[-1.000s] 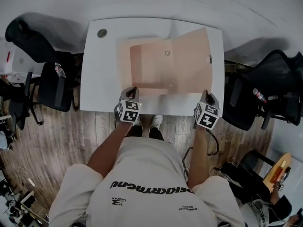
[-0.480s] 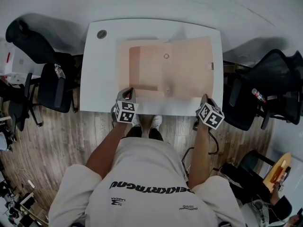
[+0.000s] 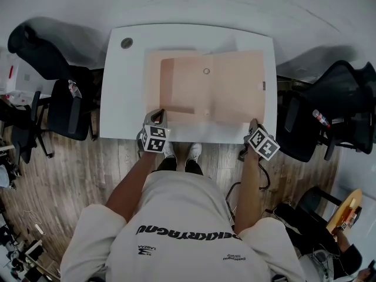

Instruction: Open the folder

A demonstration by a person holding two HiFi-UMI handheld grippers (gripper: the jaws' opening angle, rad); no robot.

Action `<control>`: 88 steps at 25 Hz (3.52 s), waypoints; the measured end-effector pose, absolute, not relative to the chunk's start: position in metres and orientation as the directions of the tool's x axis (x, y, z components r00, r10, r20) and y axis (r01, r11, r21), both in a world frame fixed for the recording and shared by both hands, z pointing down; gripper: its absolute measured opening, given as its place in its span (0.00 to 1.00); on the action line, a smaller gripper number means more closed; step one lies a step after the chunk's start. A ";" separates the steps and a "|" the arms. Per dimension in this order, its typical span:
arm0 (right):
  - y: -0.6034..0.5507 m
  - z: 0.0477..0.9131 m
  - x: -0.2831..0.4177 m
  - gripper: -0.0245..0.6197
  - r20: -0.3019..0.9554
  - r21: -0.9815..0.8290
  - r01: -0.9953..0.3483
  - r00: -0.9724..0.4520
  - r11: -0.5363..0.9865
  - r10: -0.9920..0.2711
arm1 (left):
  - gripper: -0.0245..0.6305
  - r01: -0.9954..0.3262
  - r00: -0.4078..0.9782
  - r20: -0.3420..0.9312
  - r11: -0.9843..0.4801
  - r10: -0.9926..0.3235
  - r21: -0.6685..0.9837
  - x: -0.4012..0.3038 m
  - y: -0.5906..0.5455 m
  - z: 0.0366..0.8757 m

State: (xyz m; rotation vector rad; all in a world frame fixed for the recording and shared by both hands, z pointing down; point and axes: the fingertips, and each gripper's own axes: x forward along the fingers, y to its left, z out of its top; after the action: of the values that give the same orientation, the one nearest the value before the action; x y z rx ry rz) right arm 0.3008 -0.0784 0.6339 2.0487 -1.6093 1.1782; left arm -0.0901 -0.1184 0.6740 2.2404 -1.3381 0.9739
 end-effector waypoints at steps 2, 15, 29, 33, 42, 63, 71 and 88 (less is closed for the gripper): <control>-0.079 0.636 0.302 0.09 0.737 -0.265 -0.898 0.047 -0.351 -0.675 | 0.03 -0.870 0.315 0.712 -0.491 -0.628 -0.047 -0.090 -0.119 0.674; -0.077 0.654 0.314 0.13 0.760 -0.258 -0.879 0.072 -0.402 -0.646 | 0.03 -0.867 0.317 0.709 -0.496 -0.630 -0.052 -0.089 -0.119 0.674; -0.079 0.654 0.315 0.23 0.784 0.056 -0.946 0.239 -0.318 -0.573 | 0.03 -0.864 0.312 0.710 -0.499 -0.631 -0.064 -0.091 -0.119 0.675; -0.080 0.649 0.314 0.25 0.774 0.057 -0.949 0.238 -0.309 -0.587 | 0.03 -0.863 0.313 0.710 -0.501 -0.631 -0.065 -0.090 -0.119 0.675; -0.085 0.619 0.301 0.26 0.722 -0.027 -0.958 0.179 -0.285 -0.669 | 0.03 -0.873 0.323 0.700 -0.486 -0.636 -0.039 -0.091 -0.120 0.672; -0.072 0.612 0.254 0.26 0.708 -0.239 -0.929 0.030 -0.281 -0.705 | 0.03 -0.862 0.377 0.660 -0.507 -0.650 -0.008 -0.078 -0.119 0.650; -0.063 0.609 0.235 0.18 0.714 -0.256 -0.935 -0.013 -0.244 -0.700 | 0.03 -0.868 0.398 0.624 -0.496 -0.672 0.020 -0.071 -0.121 0.631; -0.090 0.572 0.143 0.04 0.596 -0.287 -0.956 -0.225 0.057 -0.771 | 0.03 -0.902 0.390 0.564 -0.425 -0.728 0.075 -0.076 -0.120 0.588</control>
State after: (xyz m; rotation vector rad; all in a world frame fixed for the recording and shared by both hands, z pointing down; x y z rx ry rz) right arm 0.1433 -0.0905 0.5723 1.7480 -2.0553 0.9323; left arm -0.0763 -0.1196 0.5884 2.2833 -1.4120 0.6482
